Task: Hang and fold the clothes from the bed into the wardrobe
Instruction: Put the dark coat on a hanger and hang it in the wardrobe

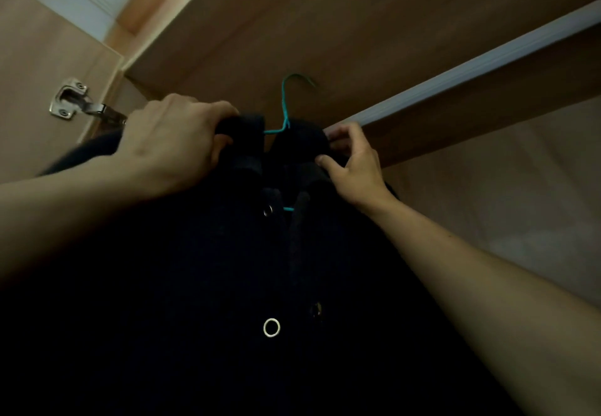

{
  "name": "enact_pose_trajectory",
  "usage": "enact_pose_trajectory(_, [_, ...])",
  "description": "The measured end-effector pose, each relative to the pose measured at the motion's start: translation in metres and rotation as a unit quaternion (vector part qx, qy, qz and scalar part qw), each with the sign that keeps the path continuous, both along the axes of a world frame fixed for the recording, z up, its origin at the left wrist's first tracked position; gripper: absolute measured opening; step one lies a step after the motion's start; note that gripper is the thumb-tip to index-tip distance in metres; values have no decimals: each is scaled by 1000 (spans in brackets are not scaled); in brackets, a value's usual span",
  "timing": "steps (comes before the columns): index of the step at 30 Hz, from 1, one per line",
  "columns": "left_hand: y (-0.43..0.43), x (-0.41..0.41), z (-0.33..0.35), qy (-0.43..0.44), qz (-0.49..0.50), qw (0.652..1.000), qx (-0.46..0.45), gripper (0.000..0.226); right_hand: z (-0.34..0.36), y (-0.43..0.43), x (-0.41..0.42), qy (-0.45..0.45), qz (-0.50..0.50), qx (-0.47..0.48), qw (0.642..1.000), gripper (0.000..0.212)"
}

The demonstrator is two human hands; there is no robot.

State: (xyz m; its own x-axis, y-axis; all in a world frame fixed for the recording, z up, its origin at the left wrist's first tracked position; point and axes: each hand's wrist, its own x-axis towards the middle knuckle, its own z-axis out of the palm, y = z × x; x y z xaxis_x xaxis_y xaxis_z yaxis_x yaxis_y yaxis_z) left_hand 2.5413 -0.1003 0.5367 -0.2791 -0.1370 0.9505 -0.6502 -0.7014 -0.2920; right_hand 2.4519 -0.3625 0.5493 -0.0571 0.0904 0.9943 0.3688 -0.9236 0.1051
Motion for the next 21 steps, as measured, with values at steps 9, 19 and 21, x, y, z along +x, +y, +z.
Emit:
enact_pose_trajectory(9, [-62,28,0,19,33,999,12,33,-11,-58,55,6,30,80,996,26])
enact_pose_trajectory(19, [-90,55,-48,27,70,997,19,48,-49,-87,98,61,69,158,983,32])
enact_pose_trajectory(21, [-88,54,-60,0,103,995,9,55,-61,-85,99,74,24,173,982,44])
